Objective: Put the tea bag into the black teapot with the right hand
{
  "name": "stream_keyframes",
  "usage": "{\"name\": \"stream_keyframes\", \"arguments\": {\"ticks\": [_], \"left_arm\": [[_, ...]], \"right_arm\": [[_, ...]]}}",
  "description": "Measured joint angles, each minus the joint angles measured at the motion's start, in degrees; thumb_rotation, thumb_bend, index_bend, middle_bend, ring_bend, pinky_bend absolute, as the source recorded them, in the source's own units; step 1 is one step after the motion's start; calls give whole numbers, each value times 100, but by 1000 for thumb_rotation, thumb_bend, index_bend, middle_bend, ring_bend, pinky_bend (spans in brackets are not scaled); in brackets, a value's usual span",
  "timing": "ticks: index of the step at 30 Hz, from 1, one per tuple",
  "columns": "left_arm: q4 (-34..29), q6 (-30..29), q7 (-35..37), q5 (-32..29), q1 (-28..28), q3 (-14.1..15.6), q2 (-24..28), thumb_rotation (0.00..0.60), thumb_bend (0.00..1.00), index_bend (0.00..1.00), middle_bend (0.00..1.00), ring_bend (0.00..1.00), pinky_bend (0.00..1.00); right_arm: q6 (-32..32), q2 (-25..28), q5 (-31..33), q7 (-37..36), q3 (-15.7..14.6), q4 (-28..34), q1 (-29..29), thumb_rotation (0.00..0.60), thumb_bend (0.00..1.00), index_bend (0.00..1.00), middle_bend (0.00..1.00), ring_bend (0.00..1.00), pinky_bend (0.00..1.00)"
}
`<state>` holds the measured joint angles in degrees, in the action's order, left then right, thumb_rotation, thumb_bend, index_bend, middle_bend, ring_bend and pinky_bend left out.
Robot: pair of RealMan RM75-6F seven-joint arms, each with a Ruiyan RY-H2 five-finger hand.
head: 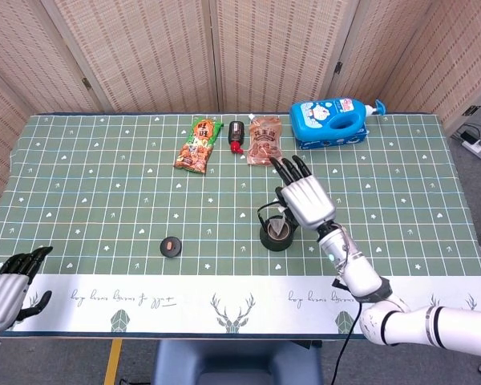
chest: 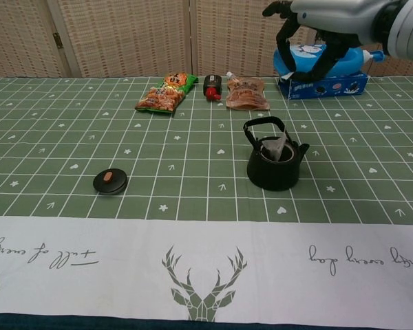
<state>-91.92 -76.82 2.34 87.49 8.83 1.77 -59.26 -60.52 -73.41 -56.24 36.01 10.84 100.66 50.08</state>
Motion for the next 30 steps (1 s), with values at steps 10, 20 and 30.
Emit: {"name": "stream_keyframes", "arguments": {"ticks": [10, 20, 30], "left_arm": [[-2, -6, -20, -5, -3, -1, -8, 600, 374, 0, 55, 115, 105], [-14, 2, -127, -14, -2, 1, -39, 600, 374, 0, 55, 115, 105], [-28, 9, -263, -40, -4, 0, -81, 600, 374, 0, 55, 115, 105]], "right_arm": [[106, -205, -280, -176, -288, -352, -135, 600, 411, 607, 0, 0, 0], [-52, -158, -912, -317, -670, -339, -465, 600, 410, 611, 0, 0, 0], [-221, 242, -1444, -341, -1226, 84, -939, 600, 412, 311, 0, 0, 0]]}}
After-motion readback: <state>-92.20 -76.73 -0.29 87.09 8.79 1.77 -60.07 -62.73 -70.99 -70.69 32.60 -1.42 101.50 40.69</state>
